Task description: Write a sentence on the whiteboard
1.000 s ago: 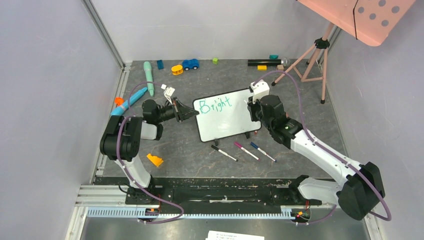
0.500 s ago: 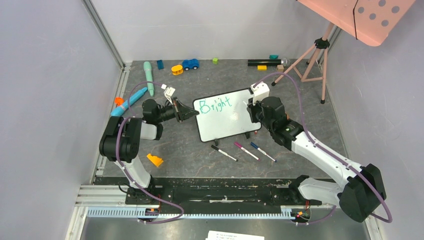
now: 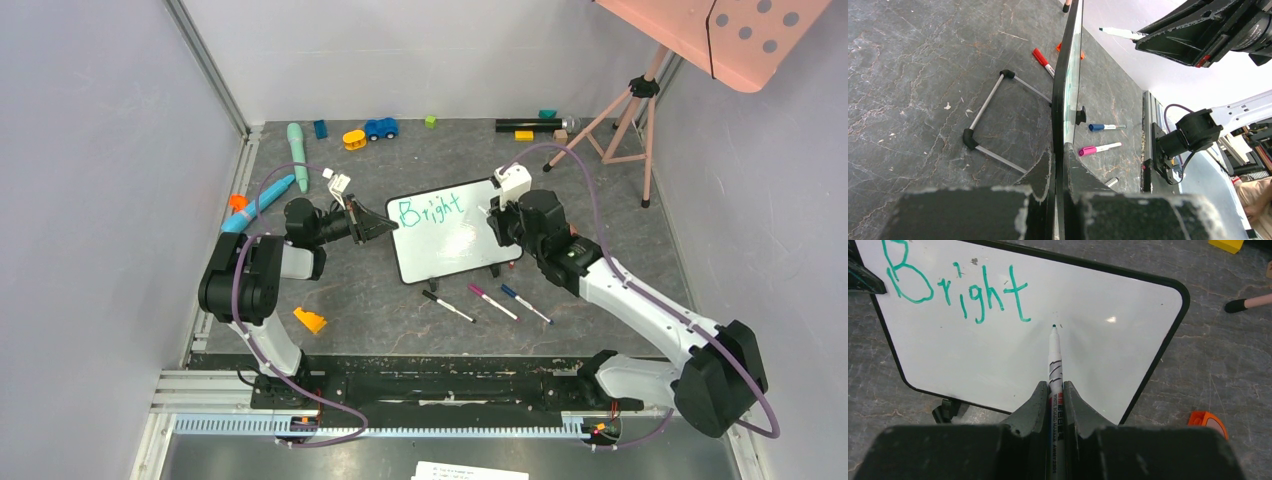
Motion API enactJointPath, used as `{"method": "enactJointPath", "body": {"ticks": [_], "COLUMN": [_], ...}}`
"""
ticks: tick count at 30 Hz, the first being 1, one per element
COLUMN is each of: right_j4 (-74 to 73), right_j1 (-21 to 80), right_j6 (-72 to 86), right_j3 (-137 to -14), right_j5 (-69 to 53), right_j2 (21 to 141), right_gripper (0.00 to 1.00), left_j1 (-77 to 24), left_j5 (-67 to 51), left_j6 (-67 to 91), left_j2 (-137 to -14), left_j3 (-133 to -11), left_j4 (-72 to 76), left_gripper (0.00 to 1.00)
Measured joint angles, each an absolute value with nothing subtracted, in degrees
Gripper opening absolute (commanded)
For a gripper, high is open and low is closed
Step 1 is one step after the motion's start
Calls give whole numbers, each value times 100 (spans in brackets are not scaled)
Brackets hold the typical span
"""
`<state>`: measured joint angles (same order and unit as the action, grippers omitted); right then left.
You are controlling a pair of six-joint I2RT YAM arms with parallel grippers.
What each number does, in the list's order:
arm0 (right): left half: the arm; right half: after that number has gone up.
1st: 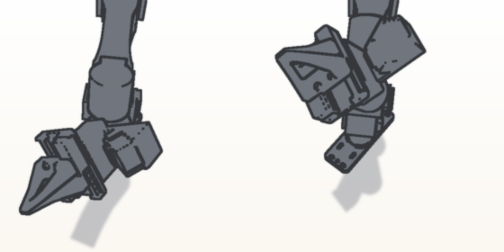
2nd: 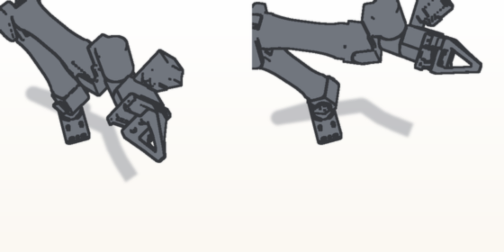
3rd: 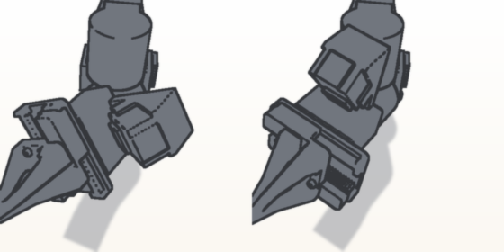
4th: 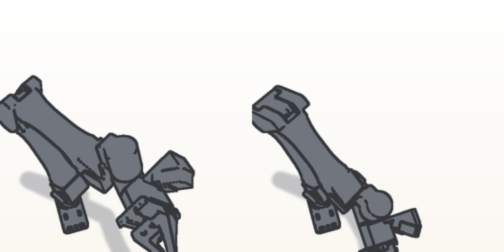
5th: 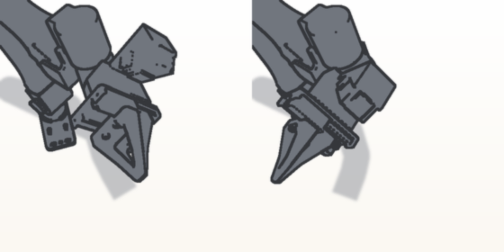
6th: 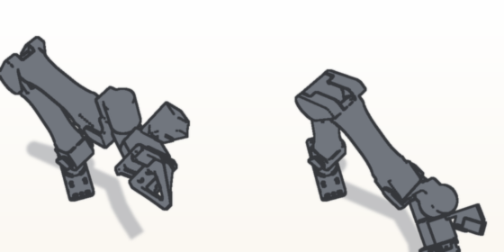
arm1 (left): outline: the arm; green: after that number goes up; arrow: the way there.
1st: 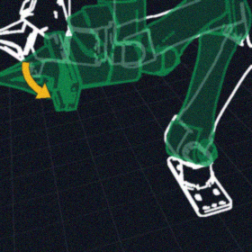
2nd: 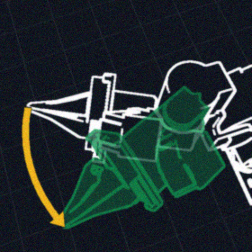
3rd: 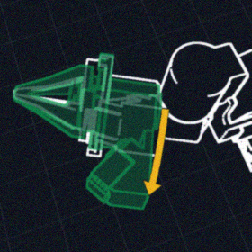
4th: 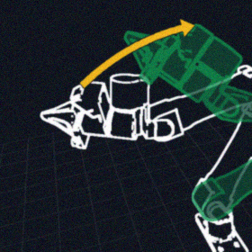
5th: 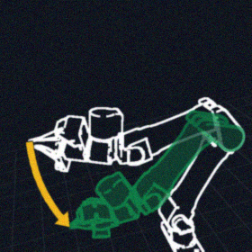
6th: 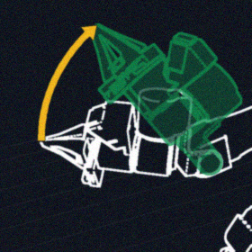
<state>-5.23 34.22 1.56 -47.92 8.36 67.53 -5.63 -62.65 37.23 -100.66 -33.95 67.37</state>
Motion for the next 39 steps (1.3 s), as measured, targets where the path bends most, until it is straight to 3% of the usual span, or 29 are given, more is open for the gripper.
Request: {"method": "enactJointPath", "body": {"ticks": [12,39], "right_j4": [-530,-526], "right_j1": [3422,3422], "right_j6": [141,141], "right_j3": [-5037,-5430], "right_j5": [189,333], "right_j2": [7037,7682], "right_gripper": [0,0], "left_j1": [-563,-565], "left_j5": [-6265,-6261], "left_j6": [3723,3721], "left_j2": [-10066,-10066], "left_j3": [-3398,-3400], "left_j4": [6737,6724], "left_gripper": [2,2]}}
